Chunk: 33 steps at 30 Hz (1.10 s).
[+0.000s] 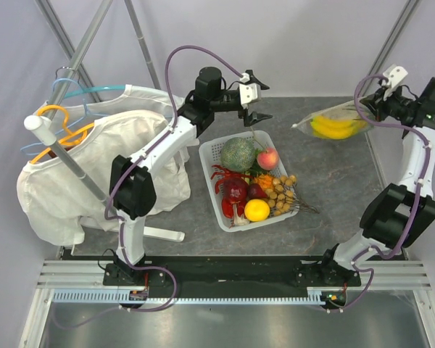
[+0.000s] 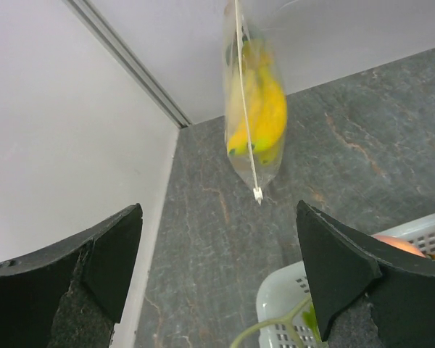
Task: Place the food in the zip-top bag and seal the zipper
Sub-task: Place the zipper food storage bag at the center of the board.
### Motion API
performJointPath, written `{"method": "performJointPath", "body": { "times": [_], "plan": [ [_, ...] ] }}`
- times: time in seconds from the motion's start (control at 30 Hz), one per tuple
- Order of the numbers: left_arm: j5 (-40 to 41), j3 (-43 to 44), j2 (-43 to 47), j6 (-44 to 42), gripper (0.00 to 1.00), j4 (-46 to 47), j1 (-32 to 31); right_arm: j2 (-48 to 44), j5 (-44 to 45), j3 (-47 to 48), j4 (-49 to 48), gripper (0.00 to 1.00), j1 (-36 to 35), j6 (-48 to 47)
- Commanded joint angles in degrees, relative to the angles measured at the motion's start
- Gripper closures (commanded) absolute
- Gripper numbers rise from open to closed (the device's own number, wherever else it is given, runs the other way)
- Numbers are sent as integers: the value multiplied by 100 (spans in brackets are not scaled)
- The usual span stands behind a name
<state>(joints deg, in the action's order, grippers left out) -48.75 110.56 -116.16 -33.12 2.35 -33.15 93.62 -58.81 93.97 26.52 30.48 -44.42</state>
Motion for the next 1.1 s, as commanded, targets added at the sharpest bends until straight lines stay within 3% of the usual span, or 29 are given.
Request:
{"method": "performJointPath", "body": {
  "times": [0.0, 0.07, 0.1, 0.2, 0.33, 0.57, 0.6, 0.63, 0.7, 0.73, 0.9, 0.93, 0.97, 1.0, 1.07],
  "plan": [
    [-205, -297, 559, 306, 7, 204, 27, -326, -421, -80, 1823, 100, -200, -2334],
    [-231, -386, 655, 350, 7, 204, 19, -607, -247, -613, 2372, 100, -209, -3025],
    [-257, -473, 682, 359, 7, 204, 1, -696, 94, -843, 2888, 100, -192, -3985],
    [-310, -614, 761, 386, 7, 204, -43, -968, 885, -1792, 3358, 100, 1, -5177],
    [-381, -703, 726, 438, 7, 117, -139, -882, 1634, -2628, 3368, 100, 361, -5848],
    [-346, -712, 603, 447, 7, -77, -394, -196, 2057, -2182, 3316, 91, 977, -6008],
    [-328, -712, 577, 438, 7, -103, -464, -161, 2092, -2147, 3307, 86, 1038, -6034],
    [-250, -712, 542, 438, 7, -164, -499, -99, 2127, -2112, 3272, 74, 1048, -6034],
    [-144, -642, 489, 430, 7, -200, -613, -55, 2277, -2076, 3184, 62, 1056, -5964],
    [-4, -606, 437, 421, 7, -426, -649, -20, 2303, -2059, 3184, 51, 1065, -5920],
    [383, -142, 252, 395, 7, -1095, -886, -116, 2304, -2015, 3385, 26, 1258, -5805],
    [532, -27, 208, 368, 7, -1262, -930, -169, 2260, -1988, 3481, 17, 1285, -5849],
    [646, 191, 95, 368, 7, -1585, -965, -213, 2225, -1962, 3709, 15, 1311, -5867],
    [752, 307, 50, 385, 6, -1736, -1027, -239, 2146, -1944, 3824, 6, 1355, -5902],
    [990, 666, -55, 421, 3, -2053, -1088, -353, 1997, -1874, 4201, 2, 1417, -5902]
  ]
}}
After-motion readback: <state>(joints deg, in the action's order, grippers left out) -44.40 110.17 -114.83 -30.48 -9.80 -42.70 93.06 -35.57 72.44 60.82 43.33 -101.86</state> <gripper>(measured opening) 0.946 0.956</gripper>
